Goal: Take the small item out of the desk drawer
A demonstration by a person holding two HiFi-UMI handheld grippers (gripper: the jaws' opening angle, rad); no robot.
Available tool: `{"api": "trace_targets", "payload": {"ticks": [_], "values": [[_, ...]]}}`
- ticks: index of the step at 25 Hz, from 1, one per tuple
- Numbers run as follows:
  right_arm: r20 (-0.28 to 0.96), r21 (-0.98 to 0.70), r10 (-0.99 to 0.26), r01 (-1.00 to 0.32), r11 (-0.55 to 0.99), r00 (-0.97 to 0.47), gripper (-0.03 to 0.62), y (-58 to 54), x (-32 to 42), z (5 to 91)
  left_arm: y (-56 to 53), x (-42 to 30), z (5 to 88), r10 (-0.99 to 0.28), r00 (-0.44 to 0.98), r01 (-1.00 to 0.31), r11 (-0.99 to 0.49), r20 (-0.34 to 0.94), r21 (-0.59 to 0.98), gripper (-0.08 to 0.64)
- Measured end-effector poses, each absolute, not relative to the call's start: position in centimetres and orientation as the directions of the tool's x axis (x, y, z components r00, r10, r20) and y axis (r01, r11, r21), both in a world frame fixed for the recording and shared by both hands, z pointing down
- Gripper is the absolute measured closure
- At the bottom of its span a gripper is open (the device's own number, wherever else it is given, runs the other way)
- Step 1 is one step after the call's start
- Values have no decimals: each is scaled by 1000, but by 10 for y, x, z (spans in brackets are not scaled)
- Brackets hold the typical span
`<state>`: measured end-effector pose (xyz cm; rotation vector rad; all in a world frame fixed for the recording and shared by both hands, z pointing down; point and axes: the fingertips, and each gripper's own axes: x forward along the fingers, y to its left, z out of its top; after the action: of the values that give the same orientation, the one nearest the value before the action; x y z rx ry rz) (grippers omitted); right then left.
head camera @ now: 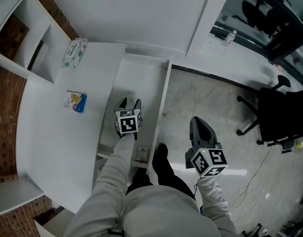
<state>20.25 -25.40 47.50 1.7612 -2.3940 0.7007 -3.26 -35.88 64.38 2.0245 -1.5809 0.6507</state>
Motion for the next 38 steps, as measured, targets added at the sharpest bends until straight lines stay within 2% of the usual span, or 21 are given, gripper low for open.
{"api": "trace_targets", "payload": {"ticks": [14,22,29,31,38], "values": [[372,-302,-861,-922,241,-347,565,-267,203,484,-373,-35,700,-645,183,-982,-151,742,111,307],[376,-298,-868,-929,220,-326,565,-268,213,491,-386,-22,725,-599,183,-979,-187,779,85,305],[384,-293,-866,-931,216,-322,565,-269,216,493,-381,-26,749,-538,181,-983,-123,823,136,291],[386,-291,-865,-932,215,-320,565,-268,216,493,-375,-27,751,-537,156,-987,-125,829,105,330],[389,-292,-867,-934,204,-311,565,-266,220,494,-375,-29,752,-547,155,-985,-151,823,85,349]]}}
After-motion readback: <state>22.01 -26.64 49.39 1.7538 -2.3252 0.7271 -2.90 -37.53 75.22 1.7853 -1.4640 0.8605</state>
